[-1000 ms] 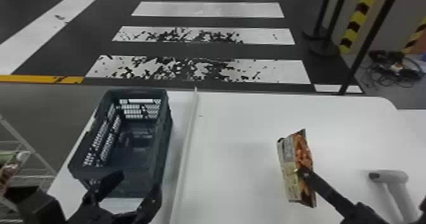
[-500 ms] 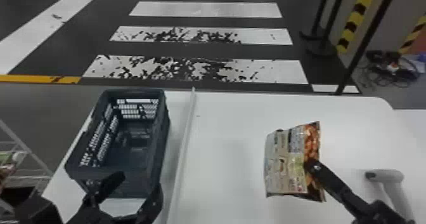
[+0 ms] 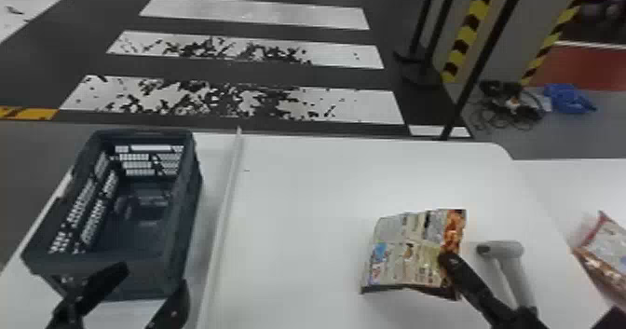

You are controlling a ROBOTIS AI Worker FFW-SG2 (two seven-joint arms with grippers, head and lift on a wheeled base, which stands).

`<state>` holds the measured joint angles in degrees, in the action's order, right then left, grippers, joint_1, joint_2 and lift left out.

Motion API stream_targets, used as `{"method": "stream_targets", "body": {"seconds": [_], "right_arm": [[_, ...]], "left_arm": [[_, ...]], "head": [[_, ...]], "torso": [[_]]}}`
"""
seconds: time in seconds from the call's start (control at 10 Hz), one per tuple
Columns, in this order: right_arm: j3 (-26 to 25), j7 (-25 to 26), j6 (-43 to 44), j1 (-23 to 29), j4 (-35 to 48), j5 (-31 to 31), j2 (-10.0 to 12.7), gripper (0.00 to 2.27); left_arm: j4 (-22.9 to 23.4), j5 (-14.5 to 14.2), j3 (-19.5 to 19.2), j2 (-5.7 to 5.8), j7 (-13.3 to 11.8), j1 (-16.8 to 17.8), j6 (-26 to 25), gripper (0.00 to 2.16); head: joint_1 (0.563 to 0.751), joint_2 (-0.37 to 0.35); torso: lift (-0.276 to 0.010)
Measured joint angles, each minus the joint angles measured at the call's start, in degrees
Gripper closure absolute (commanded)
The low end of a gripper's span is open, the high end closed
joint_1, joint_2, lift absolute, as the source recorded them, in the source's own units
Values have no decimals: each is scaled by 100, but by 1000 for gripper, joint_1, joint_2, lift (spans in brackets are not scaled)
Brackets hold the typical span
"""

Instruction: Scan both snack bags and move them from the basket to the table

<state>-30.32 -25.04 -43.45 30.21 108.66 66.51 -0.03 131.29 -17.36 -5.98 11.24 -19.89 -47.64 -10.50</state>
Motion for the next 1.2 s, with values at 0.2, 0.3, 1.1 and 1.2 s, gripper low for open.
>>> {"method": "stream_targets", "body": {"seconds": [0.2,0.3,1.1,1.2], "right_arm": [[-136,256,244,256,260,-336,2,1484],[-151,374,363,433,532,-605,3,1150],[946,1163,1559,1555,1550,-1806,3,107],[1000,1132,1590,1628,1586,-1879,3,107]], "left_arm": [[30,4,0,-6,-30,-5,1,87],[35,5,3,-8,-53,-3,3,87],[27,14,82,-28,-229,-48,238,87],[20,14,76,-27,-244,-51,244,87]], "head": [[695,-203],[695,-222],[695,-194],[695,-189]], "torso": [[-98],[-98],[-98],[-98]]}}
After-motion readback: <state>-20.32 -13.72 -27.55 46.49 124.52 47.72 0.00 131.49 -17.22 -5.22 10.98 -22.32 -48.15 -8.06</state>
